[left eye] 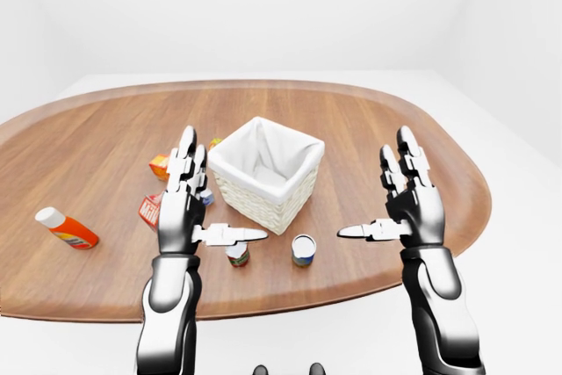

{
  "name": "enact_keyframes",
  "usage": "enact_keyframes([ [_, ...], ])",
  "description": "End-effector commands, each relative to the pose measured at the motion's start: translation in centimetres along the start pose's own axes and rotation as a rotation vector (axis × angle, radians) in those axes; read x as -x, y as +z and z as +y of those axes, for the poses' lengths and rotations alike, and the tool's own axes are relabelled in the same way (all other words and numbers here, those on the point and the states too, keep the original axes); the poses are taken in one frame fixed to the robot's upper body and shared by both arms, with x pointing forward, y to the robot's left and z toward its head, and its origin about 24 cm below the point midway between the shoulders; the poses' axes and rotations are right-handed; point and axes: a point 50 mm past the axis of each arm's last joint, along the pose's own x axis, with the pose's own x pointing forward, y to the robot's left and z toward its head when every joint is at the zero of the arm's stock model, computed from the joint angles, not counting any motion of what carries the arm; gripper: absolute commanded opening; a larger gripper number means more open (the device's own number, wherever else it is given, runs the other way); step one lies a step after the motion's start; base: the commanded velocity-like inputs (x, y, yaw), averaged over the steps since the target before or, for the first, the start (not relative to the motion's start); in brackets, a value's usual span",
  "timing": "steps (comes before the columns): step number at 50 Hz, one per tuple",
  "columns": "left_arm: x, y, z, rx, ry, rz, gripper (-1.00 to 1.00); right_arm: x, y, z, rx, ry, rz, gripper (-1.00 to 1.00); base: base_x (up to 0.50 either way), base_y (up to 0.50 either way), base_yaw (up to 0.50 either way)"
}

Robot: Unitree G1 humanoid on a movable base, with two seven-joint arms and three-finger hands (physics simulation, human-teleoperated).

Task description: Pick up the tomato sauce, and put it in the basket.

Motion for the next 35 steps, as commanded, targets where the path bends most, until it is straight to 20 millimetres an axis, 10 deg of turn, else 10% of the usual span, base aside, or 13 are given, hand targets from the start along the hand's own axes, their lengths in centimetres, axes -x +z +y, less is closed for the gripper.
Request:
enact_keyframes([
  [1,-0.1,0.0,0.0,0.002,-0.001,-0.003,0.96,0.0,0.1,0.2,-0.003,0.017,-0.002,1.00,0.50,-0.08,0.00],
  [35,-0.1,-1.6,0.0,0.008,0.002,0.066,0.97,-0.1,0.1,0.0,-0.002,-0.004,-0.005,1.00,0.03,0.00,0.00],
])
